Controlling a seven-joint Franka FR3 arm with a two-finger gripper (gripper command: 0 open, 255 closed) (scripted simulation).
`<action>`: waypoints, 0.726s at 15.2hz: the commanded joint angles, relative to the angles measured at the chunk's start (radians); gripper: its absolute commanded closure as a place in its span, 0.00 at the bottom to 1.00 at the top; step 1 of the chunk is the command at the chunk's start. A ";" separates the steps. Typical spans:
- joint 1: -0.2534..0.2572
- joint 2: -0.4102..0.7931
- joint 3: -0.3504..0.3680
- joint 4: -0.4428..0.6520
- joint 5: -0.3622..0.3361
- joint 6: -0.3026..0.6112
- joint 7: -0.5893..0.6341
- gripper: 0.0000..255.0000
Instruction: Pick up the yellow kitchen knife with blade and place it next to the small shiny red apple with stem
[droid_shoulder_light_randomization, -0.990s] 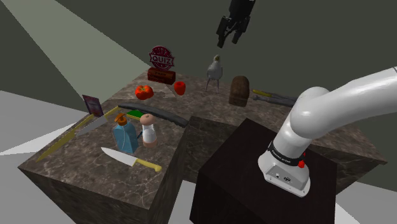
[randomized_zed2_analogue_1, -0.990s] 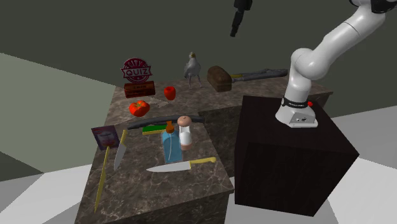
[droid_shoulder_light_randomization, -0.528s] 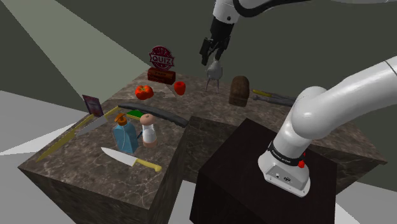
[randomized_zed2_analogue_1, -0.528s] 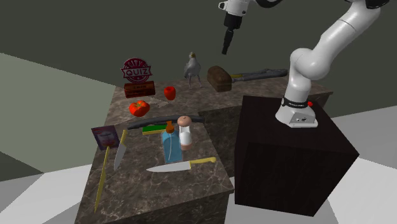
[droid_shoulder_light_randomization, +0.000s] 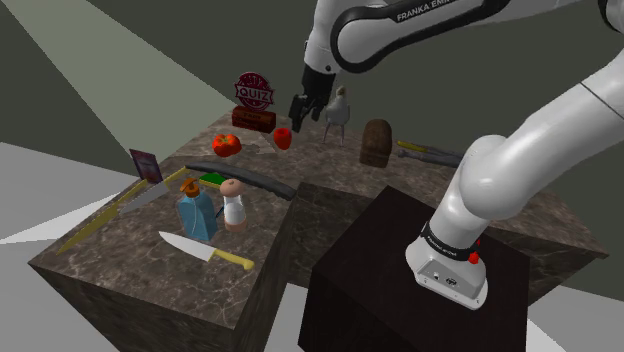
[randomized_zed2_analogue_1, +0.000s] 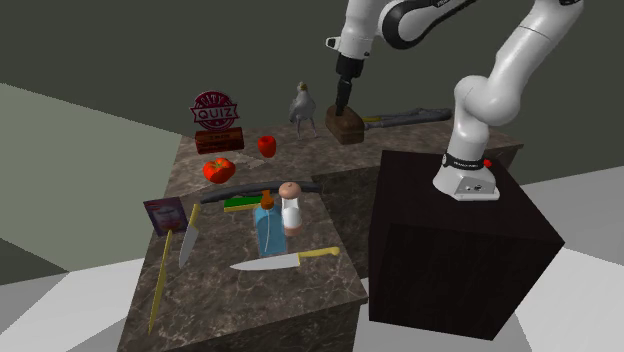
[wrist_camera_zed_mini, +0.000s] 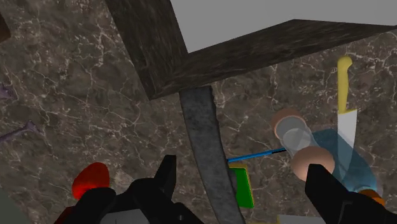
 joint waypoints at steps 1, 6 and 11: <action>0.018 0.060 0.017 -0.003 0.008 0.063 0.001 0.00; 0.052 0.215 0.050 0.008 0.017 0.204 -0.008 0.00; 0.081 0.383 0.084 0.046 0.009 0.330 -0.010 0.00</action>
